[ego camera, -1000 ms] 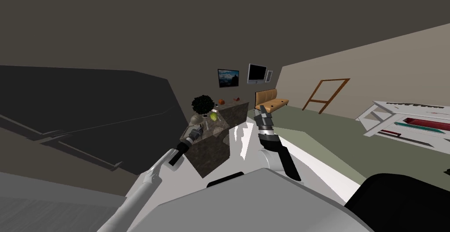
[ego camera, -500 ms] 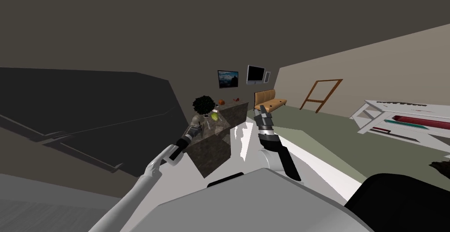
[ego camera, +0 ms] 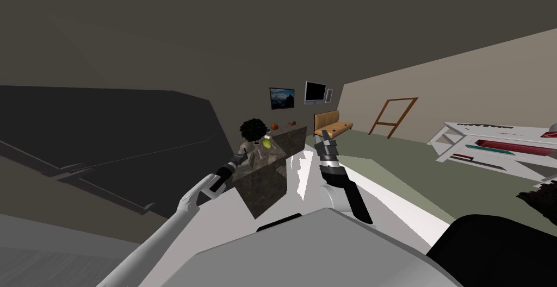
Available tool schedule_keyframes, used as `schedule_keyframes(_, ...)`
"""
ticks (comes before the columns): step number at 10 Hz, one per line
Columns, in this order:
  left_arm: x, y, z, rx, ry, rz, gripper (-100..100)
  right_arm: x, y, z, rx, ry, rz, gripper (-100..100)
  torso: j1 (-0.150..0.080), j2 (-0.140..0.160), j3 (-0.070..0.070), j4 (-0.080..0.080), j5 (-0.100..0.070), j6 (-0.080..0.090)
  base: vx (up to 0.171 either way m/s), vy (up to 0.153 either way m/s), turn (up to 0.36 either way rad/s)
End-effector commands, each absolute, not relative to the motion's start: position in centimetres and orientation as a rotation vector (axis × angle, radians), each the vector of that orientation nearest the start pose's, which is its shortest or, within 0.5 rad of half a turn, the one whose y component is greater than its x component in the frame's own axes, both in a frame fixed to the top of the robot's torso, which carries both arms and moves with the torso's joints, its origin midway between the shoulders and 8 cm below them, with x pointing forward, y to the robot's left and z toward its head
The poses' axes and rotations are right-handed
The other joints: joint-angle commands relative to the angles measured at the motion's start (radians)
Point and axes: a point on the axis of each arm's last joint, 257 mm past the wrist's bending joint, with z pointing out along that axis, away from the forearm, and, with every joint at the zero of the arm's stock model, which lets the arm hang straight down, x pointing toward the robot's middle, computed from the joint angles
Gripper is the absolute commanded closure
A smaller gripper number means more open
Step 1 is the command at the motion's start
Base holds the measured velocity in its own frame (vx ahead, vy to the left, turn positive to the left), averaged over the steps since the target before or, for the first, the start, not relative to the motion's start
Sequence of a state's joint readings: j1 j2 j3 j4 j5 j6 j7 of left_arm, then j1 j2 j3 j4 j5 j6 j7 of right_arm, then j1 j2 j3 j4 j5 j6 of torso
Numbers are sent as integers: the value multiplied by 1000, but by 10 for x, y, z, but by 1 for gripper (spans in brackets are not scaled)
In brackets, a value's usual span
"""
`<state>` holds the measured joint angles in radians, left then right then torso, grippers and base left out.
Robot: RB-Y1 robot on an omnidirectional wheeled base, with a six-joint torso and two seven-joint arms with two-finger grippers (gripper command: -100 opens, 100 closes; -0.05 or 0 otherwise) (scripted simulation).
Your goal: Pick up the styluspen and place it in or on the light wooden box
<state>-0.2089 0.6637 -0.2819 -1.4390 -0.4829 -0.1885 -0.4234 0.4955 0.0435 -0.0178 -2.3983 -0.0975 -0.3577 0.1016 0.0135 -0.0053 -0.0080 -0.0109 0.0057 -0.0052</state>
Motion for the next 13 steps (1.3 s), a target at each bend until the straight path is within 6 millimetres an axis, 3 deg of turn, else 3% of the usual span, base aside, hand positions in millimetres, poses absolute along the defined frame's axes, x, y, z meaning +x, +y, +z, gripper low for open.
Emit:
schedule_keyframes(1, 581, 255, -173, 300, 1562, -271, 100, 339, -297, 51, 721, 562, 1256, 0, 0, 0, 0, 0, 0, 0, -27, 65, -24)
schedule_keyframes(7, 595, 268, -158, 261, 1564, -250, 100, 339, -297, 51, 721, 562, 1256, 0, -4, -2, -1, 0, -1, 0, -14, 41, -17)
schedule_keyframes(8, 596, 269, -157, 258, 1565, -250, -100, 339, -297, 51, 721, 562, 1256, 0, -5, -2, -1, -1, -1, 0, 0, 0, 0)
schedule_keyframes(12, 595, 269, -157, 258, 1565, -250, -100, 339, -297, 51, 721, 562, 1256, 0, -7, -2, -1, -1, -1, 0, 0, 0, 0)
schedule_keyframes(13, 595, 269, -157, 258, 1565, -250, 0, 339, -297, 51, 721, 562, 1256, 0, -7, -2, -1, -1, -1, 0, 0, 0, 0)
